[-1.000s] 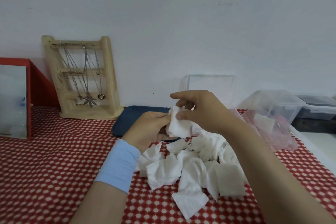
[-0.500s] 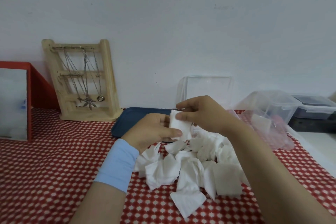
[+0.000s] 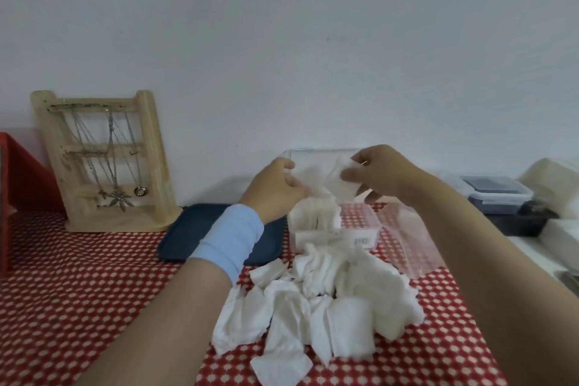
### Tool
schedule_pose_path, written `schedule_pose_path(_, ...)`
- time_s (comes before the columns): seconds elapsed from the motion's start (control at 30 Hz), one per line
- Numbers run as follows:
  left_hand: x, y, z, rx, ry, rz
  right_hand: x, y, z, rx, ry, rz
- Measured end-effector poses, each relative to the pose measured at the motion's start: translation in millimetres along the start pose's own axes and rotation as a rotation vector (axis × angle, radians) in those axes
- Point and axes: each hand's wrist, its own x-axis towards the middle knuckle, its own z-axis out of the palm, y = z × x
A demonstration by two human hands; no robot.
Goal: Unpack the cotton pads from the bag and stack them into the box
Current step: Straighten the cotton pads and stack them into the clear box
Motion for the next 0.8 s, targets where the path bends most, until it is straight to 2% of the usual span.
schedule_pose_path(0.07,19,8,12,0.162,0.045,0.064,12,14,-10,-0.051,0.037,0.070)
schedule_pose_path(0.1,27,10,19,0.241,0.015,0.085,17,20,-11,-0.083,0.029,0.105)
schedule_pose_path(0.23,52,8,54,0.580,-0.226,0.170,29,34,-2,-0.233,-0.006,0.170)
schedule_pose_path(0.33,62,1,69,0.769,-0.319,0.144,36,38,9,-0.405,0.040,0.133)
schedule_pose_path(0.43,69,-10,69,0.723,-0.286,0.079,43,40,21,-0.539,0.064,0.145)
schedule_pose_path(0.67,68,-9,62,0.704,-0.223,0.108,48,36,51,-0.751,0.100,0.154)
schedule_pose_path(0.73,66,-13,63,0.700,-0.230,0.123,51,37,60,-0.736,0.078,0.191)
schedule_pose_path(0.8,64,-17,62,0.720,-0.258,0.155,54,39,65,-0.596,0.028,0.251)
